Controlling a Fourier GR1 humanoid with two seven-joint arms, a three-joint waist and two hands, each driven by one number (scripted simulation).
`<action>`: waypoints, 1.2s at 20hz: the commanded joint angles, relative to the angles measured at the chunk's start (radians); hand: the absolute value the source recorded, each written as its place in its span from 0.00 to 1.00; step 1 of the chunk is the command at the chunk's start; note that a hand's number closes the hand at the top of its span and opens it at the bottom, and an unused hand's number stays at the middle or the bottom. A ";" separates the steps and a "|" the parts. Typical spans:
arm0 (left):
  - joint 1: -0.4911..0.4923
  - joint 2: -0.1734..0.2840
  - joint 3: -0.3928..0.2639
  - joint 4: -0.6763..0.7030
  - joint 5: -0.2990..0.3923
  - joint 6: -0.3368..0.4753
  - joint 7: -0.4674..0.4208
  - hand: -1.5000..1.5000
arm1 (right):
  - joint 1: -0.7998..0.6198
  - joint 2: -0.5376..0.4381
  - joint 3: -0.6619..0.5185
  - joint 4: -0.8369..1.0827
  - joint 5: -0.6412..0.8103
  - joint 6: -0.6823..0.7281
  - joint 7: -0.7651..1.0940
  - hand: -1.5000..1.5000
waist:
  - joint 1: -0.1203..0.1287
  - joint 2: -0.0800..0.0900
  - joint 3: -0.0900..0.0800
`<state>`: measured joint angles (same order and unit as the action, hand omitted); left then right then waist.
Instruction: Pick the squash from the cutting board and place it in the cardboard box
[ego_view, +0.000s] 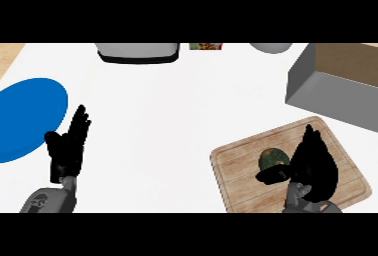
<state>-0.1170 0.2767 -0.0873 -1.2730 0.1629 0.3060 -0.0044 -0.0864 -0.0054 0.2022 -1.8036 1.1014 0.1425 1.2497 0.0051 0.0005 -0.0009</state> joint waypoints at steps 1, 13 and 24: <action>-0.013 -0.017 -0.002 0.025 -0.005 -0.006 -0.004 0.50 | -0.068 0.005 -0.002 0.072 -0.026 0.001 0.237 0.00 | 0.001 0.002 0.000; -0.022 -0.010 0.019 -0.002 -0.024 -0.018 0.018 0.50 | 0.000 0.005 0.007 0.081 -0.024 -0.049 0.172 1.00 | -0.007 -0.001 0.001; 0.017 -0.021 0.040 -0.045 -0.041 -0.037 0.039 0.50 | -0.139 0.005 0.021 0.204 0.135 -0.089 0.086 1.00 | -0.001 -0.001 0.001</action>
<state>-0.1005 0.2544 -0.0576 -1.3191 0.1233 0.2832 0.0291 -0.1743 -0.0076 0.2106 -1.6212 1.2059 0.0588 1.1611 0.0034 -0.0002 -0.0001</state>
